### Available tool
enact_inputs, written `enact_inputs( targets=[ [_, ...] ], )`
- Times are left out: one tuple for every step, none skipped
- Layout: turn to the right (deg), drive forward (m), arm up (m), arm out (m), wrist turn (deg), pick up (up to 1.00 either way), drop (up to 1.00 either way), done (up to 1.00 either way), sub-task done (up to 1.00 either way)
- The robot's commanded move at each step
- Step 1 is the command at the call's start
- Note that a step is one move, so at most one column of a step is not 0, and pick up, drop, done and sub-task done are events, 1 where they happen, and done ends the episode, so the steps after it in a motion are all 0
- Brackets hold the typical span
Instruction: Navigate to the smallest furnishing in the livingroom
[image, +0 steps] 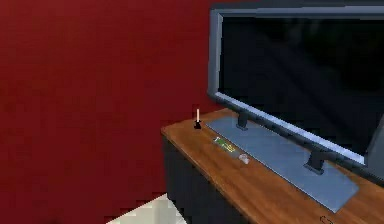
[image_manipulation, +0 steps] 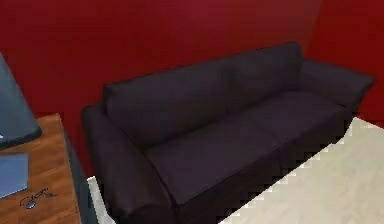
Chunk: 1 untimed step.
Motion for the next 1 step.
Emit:
enact_inputs(
  targets=[
    [45.0, 0.0, 0.0, 0.0, 0.0, 0.0, 0.0, 0.0, 0.0]
  ],
)
